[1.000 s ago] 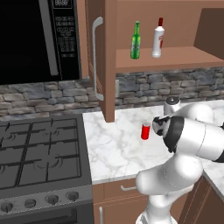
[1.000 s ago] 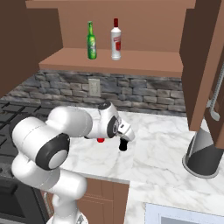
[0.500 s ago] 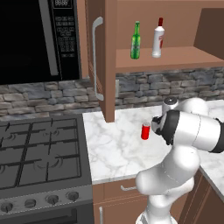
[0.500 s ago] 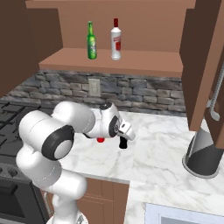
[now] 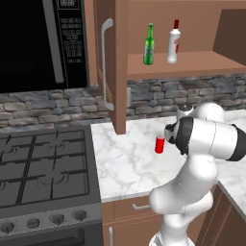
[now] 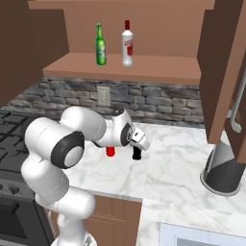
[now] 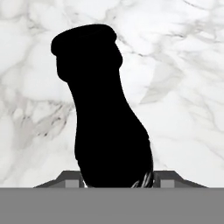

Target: Sort all alcoholic drinks to one cabinet, and non-alcoholic drinks to the other.

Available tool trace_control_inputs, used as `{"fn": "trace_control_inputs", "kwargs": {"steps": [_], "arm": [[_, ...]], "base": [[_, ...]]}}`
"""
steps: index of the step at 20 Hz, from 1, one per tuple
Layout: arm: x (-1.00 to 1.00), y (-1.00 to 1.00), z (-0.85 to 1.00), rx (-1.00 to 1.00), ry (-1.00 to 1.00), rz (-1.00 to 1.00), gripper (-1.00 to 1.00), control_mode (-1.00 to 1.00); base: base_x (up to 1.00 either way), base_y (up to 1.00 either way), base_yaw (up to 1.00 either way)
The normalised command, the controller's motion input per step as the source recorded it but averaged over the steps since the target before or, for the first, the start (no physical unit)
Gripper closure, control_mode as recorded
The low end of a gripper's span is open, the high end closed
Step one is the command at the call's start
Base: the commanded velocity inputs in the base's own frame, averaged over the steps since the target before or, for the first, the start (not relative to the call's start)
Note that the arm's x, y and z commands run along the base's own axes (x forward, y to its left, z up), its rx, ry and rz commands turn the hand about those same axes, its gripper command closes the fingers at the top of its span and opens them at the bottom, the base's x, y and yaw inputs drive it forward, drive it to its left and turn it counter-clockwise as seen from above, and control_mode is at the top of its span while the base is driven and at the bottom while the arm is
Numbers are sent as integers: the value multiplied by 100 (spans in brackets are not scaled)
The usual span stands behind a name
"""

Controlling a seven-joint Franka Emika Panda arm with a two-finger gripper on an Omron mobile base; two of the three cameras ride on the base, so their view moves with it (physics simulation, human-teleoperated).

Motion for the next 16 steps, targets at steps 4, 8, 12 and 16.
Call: {"fn": "trace_control_inputs", "kwargs": {"steps": [4, 8, 12, 16], "arm": [[-25, 1, 52, 0, -3, 0, 100, -100], [-64, 4, 59, 0, -10, 1, 100, -100], [-75, 2, 57, 1, -14, 3, 100, -100], [-73, 8, 63, 3, -10, 6, 100, -100]], "base": [[0, 0, 0], [0, 0, 0], [0, 0, 0], [0, 0, 0]]}}
